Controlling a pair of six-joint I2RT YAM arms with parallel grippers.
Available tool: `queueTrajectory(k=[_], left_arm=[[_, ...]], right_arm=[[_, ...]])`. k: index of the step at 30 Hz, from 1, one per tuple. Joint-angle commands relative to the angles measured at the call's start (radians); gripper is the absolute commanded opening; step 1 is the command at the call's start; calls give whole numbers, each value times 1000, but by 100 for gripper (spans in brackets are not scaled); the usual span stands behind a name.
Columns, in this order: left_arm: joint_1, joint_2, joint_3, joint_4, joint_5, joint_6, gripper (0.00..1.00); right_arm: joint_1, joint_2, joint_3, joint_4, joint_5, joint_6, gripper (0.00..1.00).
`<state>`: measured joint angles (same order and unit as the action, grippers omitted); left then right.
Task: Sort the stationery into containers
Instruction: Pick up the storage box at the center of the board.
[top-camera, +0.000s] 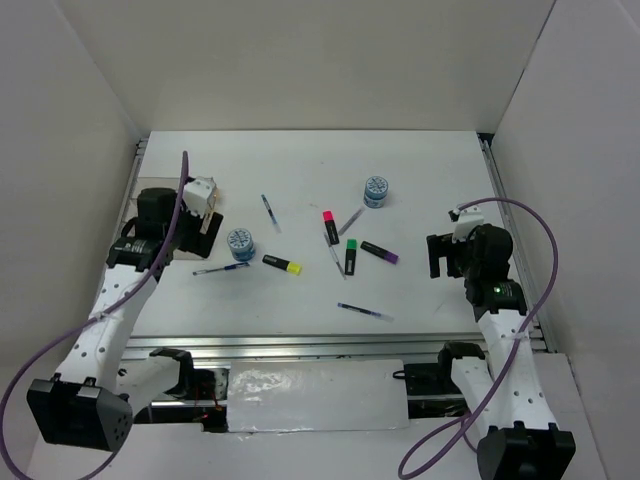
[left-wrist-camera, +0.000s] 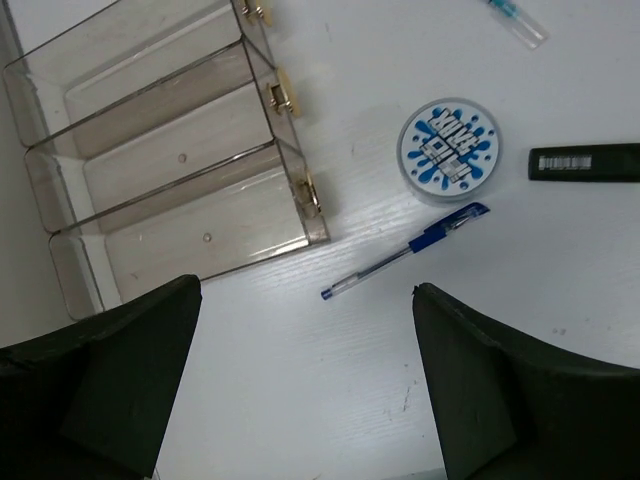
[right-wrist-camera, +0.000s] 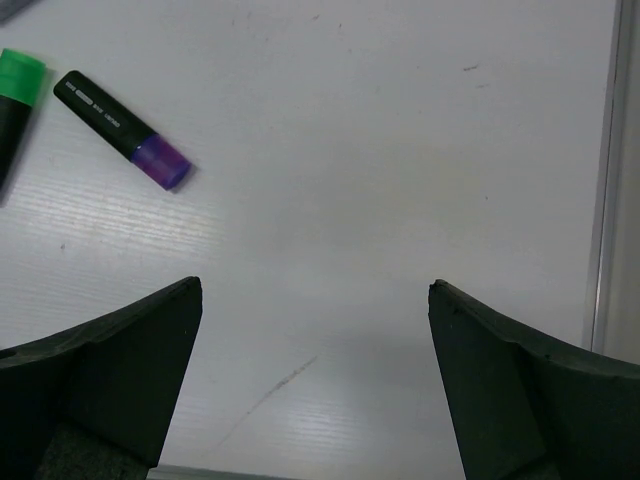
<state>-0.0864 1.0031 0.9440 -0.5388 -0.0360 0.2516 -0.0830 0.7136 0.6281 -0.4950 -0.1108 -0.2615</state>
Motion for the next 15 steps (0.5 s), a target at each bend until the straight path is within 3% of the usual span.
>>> queueTrajectory(k=[1,5,15], left_arm=[[-13,63,65,-21,102,-8,99],[-58,132,99,-18,145,17,99],[-168,425,205,3,42,-40,99]], right_arm=[[2,-11,-7,27,-7,13,100],[3,10,4,9,-27,-7,100],[0,79,28,-34,-59,-33,100]])
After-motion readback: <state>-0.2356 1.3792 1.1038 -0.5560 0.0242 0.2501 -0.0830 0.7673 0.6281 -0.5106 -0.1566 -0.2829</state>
